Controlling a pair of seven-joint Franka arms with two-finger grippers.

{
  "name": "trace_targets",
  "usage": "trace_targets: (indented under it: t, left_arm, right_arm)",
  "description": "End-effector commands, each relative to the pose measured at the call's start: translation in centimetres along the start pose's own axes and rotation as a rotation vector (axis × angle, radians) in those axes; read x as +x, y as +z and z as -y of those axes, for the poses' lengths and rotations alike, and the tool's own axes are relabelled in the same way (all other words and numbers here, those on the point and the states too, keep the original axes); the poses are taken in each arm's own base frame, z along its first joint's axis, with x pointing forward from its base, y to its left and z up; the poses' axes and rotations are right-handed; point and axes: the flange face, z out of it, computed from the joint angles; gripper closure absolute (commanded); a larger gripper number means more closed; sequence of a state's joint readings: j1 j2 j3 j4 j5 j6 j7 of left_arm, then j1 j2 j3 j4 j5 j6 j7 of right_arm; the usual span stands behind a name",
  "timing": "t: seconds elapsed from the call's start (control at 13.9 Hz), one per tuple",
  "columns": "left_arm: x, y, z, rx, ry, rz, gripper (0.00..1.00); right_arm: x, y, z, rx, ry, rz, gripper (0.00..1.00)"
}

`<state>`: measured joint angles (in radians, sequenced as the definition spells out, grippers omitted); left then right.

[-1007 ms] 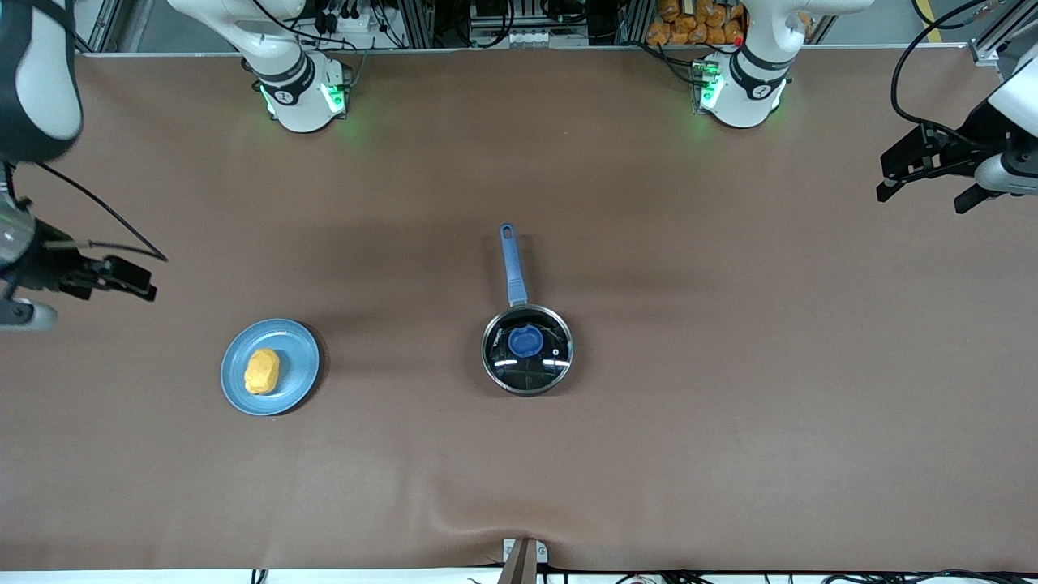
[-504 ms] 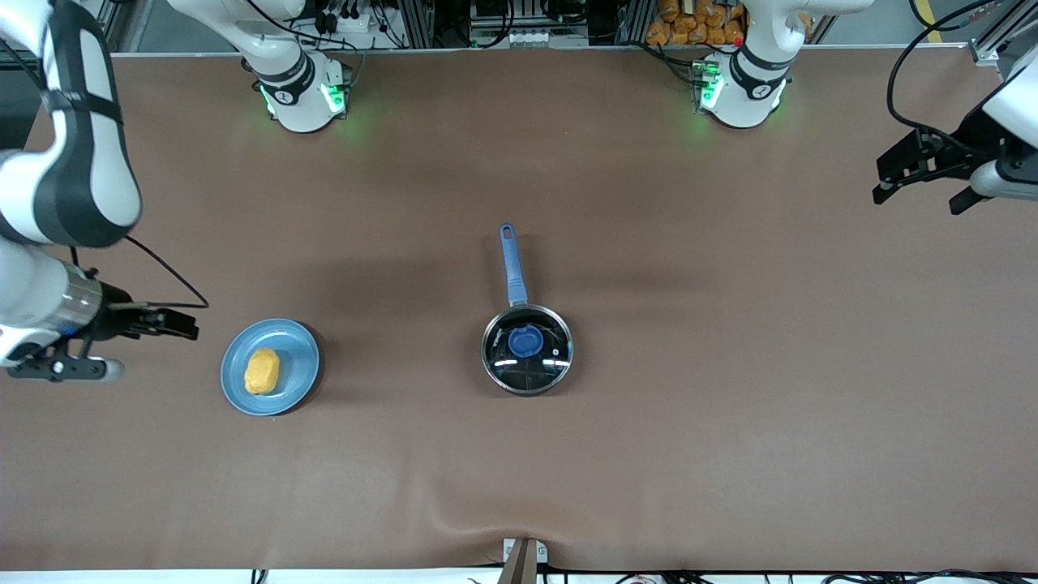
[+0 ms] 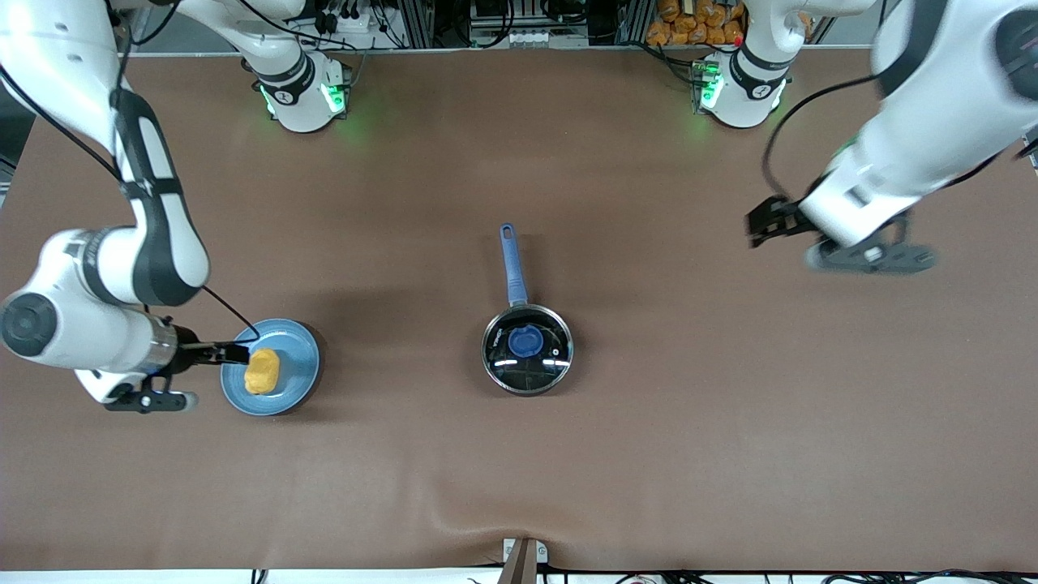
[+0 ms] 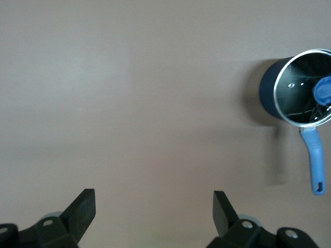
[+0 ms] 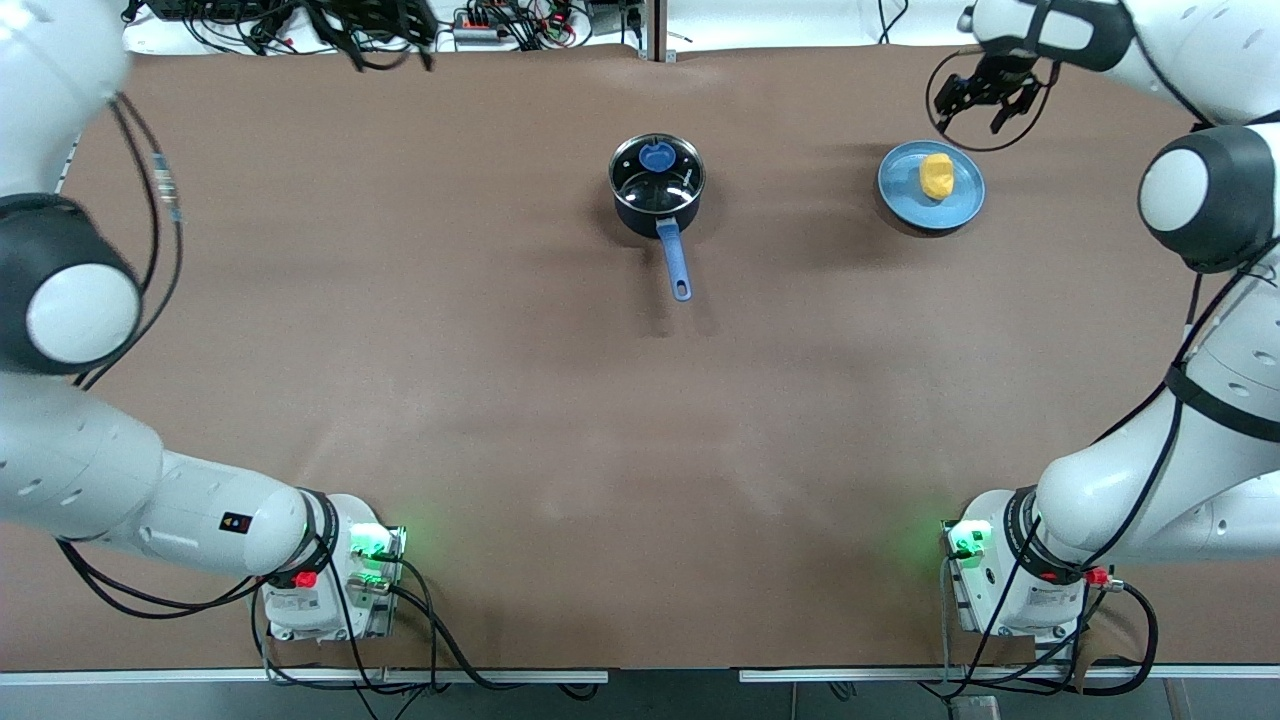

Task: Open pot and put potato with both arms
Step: 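Grasp the potato with the right gripper while the left gripper grasps the lid knob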

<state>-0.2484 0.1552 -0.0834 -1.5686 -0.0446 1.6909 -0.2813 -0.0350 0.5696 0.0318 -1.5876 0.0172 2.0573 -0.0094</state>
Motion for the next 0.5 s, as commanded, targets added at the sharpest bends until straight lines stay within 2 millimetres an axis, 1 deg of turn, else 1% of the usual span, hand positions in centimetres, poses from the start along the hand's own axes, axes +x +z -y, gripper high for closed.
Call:
trace_targets:
  t: [0.0,0.07,0.14,0.22,0.43]
  left_arm:
    - [1.6,2.6,-5.2,-0.001,-0.029,-0.006,0.00]
    - [1.4,3.8,-7.9,-0.005,-0.055,-0.016,0.00]
    - [1.4,4.9,-9.9,-0.011,-0.076,-0.025,0.00]
    - [1.6,5.9,-11.1,-0.018,-0.093,-0.031,0.00]
    - [1.8,8.4,-16.3,-0.039,-0.132,-0.049,0.00]
  right_arm:
    - [1.2,3.7,0.1,0.006,-0.007,-0.014,0.00]
    - [1.4,4.8,0.1,0.006,-0.006,-0.022,0.00]
    - [1.5,5.9,0.2,0.006,-0.007,-0.017,0.00]
    - [1.7,6.9,0.2,0.006,-0.005,-0.023,0.00]
    - [1.7,9.1,0.2,0.007,0.002,-0.034,0.00]
